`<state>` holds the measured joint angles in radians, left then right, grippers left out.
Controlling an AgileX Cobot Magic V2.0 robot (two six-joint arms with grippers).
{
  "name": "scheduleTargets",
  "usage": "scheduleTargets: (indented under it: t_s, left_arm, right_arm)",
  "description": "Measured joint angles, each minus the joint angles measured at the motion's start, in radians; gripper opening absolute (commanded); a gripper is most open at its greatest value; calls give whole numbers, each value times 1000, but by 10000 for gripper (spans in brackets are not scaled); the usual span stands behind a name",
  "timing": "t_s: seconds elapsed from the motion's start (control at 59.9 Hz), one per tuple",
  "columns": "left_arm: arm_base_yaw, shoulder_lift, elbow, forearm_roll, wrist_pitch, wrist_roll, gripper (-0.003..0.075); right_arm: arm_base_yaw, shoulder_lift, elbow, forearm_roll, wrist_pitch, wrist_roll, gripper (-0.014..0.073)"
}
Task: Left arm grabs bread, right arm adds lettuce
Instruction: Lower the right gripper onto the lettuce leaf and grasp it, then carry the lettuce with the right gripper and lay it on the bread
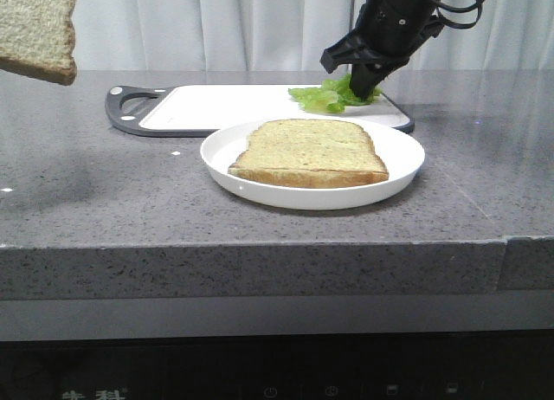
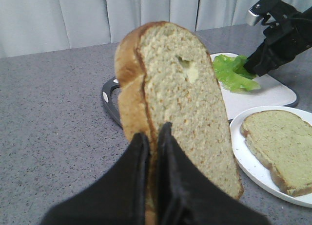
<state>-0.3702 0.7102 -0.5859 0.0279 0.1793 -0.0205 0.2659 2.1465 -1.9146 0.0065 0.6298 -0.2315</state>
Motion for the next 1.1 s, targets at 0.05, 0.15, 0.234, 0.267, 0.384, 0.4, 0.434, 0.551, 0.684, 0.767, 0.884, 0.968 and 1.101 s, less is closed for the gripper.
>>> scheduleTargets:
  t_s: [0.05, 0.15, 0.234, 0.267, 0.384, 0.4, 0.434, 0.551, 0.684, 0.767, 0.884, 0.968, 1.101]
  left_arm:
    - [0, 0, 0, 0, 0, 0, -21]
    - [0, 0, 0, 0, 0, 0, -21]
    - [0, 0, 0, 0, 0, 0, -21]
    - [0, 0, 0, 0, 0, 0, -21]
    - [0, 0, 0, 0, 0, 0, -21]
    - [0, 0, 0, 0, 0, 0, -20]
    - [0, 0, 0, 0, 0, 0, -20]
    - [0, 0, 0, 0, 0, 0, -21]
    - [0, 0, 0, 0, 0, 0, -21]
    - [0, 0, 0, 0, 0, 0, -21]
    - [0, 0, 0, 0, 0, 0, -21]
    - [0, 0, 0, 0, 0, 0, -21]
    - [0, 0, 0, -2, 0, 0, -20]
  right_arm:
    - [0, -10, 0, 10, 10, 0, -62]
    - [0, -48, 5, 72, 33, 0, -62]
    - [0, -93, 35, 144, 35, 0, -62]
    - [2, -119, 60, 172, 26, 0, -62]
    - [16, -216, 175, 219, -41, 0, -62]
    - [19, -230, 195, 221, -50, 0, -62]
    - [26, -266, 249, 229, -76, 0, -62]
    - [73, -388, 437, 240, -163, 0, -62]
    - [136, -543, 664, 263, -283, 10, -62]
    - [161, -617, 761, 296, -311, 19, -62]
    - [175, -669, 844, 323, -326, 24, -62]
    - [179, -682, 888, 338, -329, 25, -62]
    - [179, -684, 932, 351, -329, 25, -61]
